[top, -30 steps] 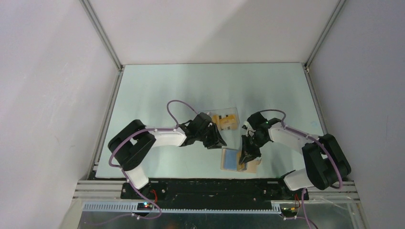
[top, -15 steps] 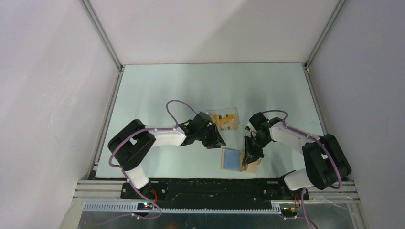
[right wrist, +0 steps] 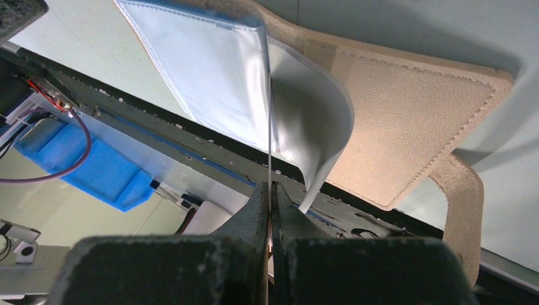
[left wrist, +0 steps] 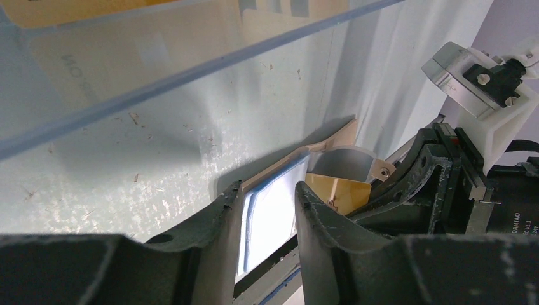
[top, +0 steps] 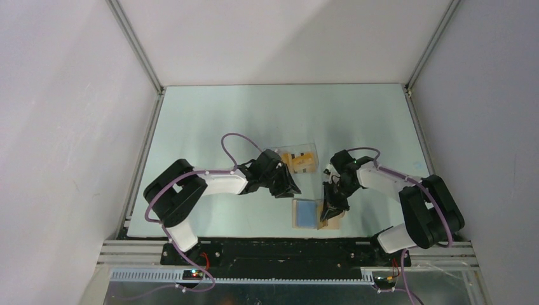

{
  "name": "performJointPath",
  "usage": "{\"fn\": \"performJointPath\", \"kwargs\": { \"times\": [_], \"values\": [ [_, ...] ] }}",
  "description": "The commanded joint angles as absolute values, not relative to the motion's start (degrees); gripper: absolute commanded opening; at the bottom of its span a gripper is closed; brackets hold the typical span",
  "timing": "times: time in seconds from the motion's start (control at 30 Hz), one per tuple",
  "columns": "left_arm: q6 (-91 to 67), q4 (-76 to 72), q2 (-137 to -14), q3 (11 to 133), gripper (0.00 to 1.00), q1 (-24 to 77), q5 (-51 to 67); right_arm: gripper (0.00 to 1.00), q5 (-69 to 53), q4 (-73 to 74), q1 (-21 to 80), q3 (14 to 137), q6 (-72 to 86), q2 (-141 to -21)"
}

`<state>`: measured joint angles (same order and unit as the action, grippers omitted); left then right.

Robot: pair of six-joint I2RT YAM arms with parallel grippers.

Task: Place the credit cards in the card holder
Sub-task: Move the card holder to the center of the board.

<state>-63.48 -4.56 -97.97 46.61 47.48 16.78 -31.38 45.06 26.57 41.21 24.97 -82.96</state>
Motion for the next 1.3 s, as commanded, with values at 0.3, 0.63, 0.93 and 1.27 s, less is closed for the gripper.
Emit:
{"fn": "performJointPath", "kwargs": {
  "times": [0.3,0.63,0.93,1.27],
  "values": [
    [-63.77,-4.48,-98.36,46.80,0.41,47.26,16.94,0.00,-35.82,45.18,27.19,44.20,22.95,-81.73],
    [-64.09,-4.48,-98.37,46.05,0.41,47.28,17.55,0.00,-31.21,46.51,27.03,44.02,22.55,-85.35],
    [-64.60,-4.42,-98.49,44.89,0.41,47.23,18.48,0.00,-35.76,44.16,28.67,43.98,20.94,-86.04],
    [-64.81,-3.99,-99.03,44.49,0.41,47.28,18.87,0.00,-35.56,46.29,29.10,44.31,20.49,-82.76]
  ]
}}
